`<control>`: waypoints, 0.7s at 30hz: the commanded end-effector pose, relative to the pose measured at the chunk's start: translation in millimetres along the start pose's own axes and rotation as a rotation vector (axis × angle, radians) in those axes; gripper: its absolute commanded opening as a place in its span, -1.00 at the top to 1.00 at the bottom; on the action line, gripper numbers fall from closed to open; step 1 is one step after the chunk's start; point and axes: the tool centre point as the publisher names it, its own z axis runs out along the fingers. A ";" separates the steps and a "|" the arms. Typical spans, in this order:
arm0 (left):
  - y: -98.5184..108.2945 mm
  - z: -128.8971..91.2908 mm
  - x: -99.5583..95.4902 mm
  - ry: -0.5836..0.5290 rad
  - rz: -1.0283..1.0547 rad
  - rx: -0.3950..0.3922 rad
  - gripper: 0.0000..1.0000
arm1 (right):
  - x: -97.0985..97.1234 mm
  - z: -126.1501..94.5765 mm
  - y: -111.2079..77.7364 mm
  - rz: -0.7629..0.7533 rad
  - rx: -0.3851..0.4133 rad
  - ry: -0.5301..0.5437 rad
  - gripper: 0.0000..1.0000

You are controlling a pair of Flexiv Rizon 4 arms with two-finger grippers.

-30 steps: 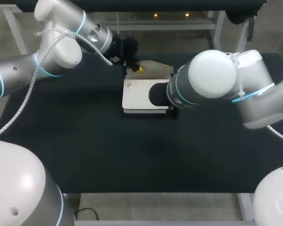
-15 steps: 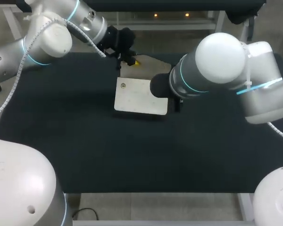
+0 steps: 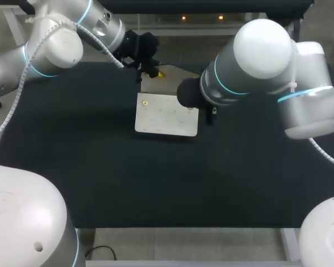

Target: Pick up the bag, open it, inspect its contents, close it, and place it on the opposite side

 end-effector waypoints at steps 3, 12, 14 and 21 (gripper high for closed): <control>-4.0 -1.6 -2.4 -0.008 -0.004 -0.002 1.00 | -18.5 10.4 17.3 -0.011 0.003 -0.009 1.00; 1.6 -9.0 -2.4 0.028 -0.080 0.039 1.00 | -40.0 21.1 21.8 -0.018 0.001 -0.036 1.00; 1.1 -12.3 -2.2 0.026 -0.084 0.035 1.00 | -43.7 25.1 21.4 -0.018 0.000 -0.043 1.00; -7.0 -23.1 -1.0 0.023 -0.071 0.029 1.00 | -53.8 38.4 18.1 -0.002 -0.014 -0.055 1.00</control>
